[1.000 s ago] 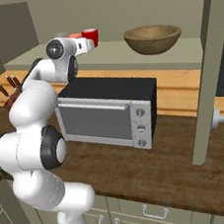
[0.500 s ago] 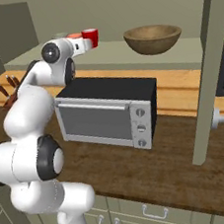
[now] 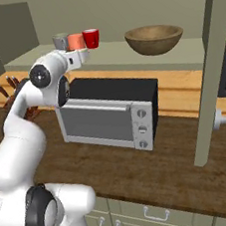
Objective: Gather all objects into one cabinet and sort the glasses and bowls to opposite sides.
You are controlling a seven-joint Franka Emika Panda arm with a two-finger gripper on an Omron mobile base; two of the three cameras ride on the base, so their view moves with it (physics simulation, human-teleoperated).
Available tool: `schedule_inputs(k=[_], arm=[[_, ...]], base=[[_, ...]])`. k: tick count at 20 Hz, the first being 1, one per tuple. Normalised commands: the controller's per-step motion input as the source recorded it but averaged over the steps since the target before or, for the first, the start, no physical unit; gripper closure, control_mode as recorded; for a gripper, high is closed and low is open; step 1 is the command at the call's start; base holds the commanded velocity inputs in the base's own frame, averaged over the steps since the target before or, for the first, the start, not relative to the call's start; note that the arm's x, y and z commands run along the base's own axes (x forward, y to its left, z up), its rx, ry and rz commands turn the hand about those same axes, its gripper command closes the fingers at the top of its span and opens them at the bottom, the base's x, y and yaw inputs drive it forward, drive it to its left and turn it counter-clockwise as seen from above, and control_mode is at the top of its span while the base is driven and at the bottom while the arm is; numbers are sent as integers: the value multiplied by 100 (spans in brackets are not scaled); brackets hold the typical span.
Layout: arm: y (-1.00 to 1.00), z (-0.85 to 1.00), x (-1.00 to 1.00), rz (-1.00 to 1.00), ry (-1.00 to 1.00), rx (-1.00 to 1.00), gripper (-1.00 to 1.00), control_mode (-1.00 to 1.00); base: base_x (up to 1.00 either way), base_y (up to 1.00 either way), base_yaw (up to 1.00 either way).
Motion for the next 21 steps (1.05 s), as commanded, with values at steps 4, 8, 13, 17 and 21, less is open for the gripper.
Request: schedule_inputs(k=[4, 8, 13, 17, 21], arm=[[0, -99, -100, -7, 44, -3, -100, -100], [0, -100, -100, -5, 53, -6, -100, -100], [0, -99, -100, -1, 52, -1, -100, -100], [0, -54, -69, 12, 24, 0, -100, -100], [0, -10, -5, 4, 5, 0, -100, -100]], base=[[0, 0, 0], [0, 0, 0], [0, 0, 0], [0, 0, 0], [0, 0, 0]])
